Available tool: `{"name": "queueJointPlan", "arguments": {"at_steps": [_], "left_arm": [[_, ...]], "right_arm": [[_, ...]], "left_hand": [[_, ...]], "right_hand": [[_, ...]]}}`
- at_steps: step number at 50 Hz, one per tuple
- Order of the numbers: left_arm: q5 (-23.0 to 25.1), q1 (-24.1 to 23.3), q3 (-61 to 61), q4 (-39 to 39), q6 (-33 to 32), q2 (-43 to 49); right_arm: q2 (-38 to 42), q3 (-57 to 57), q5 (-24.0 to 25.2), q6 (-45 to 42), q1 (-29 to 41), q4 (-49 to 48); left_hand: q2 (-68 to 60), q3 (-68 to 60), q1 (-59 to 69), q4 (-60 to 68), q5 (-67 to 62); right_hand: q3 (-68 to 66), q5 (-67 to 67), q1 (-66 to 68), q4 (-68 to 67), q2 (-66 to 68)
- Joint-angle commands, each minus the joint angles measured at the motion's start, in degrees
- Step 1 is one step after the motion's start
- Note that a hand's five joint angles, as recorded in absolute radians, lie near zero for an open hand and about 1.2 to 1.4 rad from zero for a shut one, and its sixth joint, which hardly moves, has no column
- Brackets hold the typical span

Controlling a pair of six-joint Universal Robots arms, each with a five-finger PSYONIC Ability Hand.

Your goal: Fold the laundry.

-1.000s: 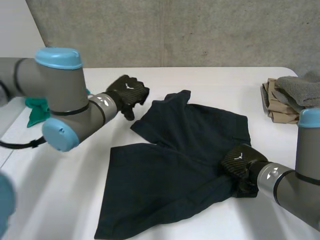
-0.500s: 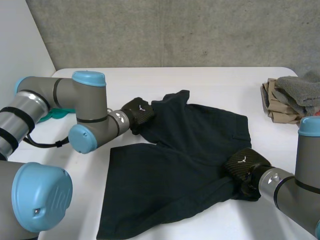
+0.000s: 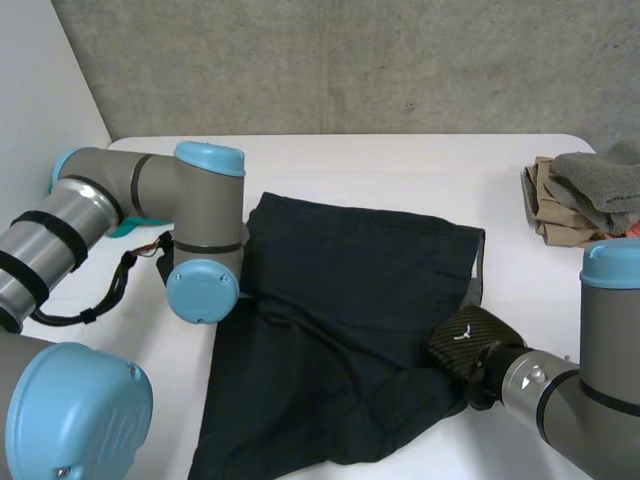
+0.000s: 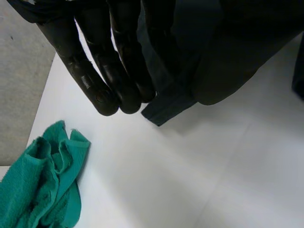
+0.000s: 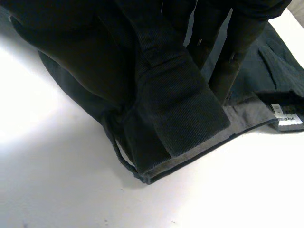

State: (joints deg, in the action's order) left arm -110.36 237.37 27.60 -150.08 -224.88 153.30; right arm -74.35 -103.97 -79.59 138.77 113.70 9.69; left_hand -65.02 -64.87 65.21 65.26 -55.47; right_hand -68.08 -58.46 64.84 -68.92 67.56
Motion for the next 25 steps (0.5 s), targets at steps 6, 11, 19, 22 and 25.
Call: {"name": "queueJointPlan", "arguments": {"at_steps": [6,11,19,22,25], "left_arm": [[0.32,0.46,10.35,-6.8,6.91,-12.48],[3.82,0.99,25.44,-8.13,12.78,-25.9],[13.92,0.63,51.63,-8.04,19.82,-44.72],[16.22,0.2,58.07,-8.04,21.24,-48.95],[18.68,-0.77,64.93,-7.95,23.17,-53.18]], "right_arm": [[-0.62,0.52,-0.31,-0.16,-0.76,0.94],[-0.36,1.92,-0.57,0.8,-0.94,0.59],[-0.01,4.47,-0.74,10.01,-0.5,0.41],[0.08,5.09,-1.18,12.92,0.2,0.24],[-0.18,6.23,-2.32,17.14,0.38,-0.64]], "left_hand": [[48.74,48.59,-48.93,-48.98,49.19],[48.42,48.27,-48.61,-48.66,48.87],[34.66,34.51,-34.85,-34.9,35.11],[33.78,33.64,-33.97,-34.03,34.23],[29.58,29.44,-29.77,-29.83,30.03]], "right_hand": [[-11.92,-11.54,15.16,-11.08,12.44],[-11.92,-11.54,15.16,-11.08,12.44],[-11.92,-11.54,15.16,-11.08,12.44],[-11.92,-11.54,15.16,-11.08,12.44],[-11.92,-11.54,15.16,-11.08,12.44]]}}
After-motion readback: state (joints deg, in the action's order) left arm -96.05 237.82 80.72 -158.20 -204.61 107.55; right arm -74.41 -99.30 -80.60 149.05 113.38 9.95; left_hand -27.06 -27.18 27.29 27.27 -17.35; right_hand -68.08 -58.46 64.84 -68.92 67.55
